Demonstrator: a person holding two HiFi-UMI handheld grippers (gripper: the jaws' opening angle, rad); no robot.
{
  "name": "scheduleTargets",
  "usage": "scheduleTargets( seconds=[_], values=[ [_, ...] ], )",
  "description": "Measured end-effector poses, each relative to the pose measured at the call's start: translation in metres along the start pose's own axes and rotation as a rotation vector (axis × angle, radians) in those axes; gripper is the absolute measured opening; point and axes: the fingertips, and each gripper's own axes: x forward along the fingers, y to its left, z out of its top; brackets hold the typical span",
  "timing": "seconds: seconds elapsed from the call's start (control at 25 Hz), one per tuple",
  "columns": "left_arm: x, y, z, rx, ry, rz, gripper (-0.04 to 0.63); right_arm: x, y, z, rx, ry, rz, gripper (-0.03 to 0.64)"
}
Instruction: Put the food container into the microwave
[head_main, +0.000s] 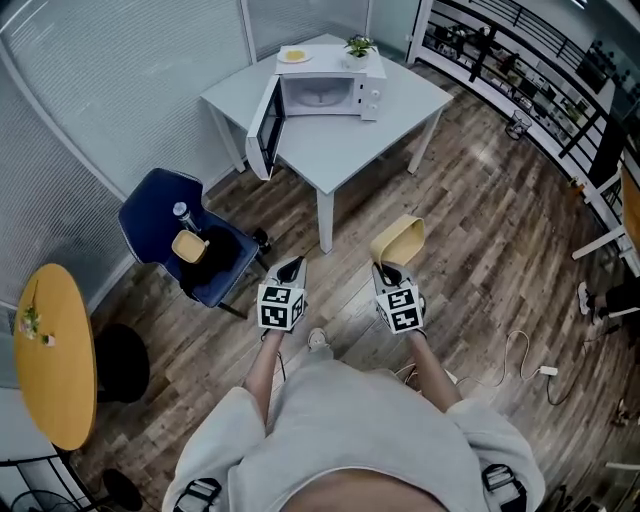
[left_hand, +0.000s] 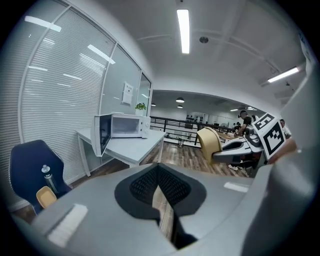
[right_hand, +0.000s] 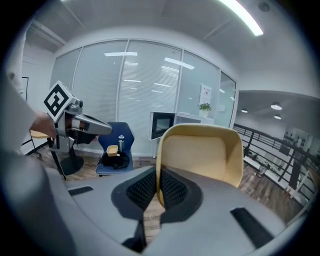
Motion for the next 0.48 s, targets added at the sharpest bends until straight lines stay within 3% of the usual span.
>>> scheduleTargets(
  seconds=[0.48],
  values=[
    [0.071,0.079,0.037,0.010,0.009,-0.035,0.009,0.090,-0.039,0.042,0.011,0.022,-0.040,0.015]
  ],
)
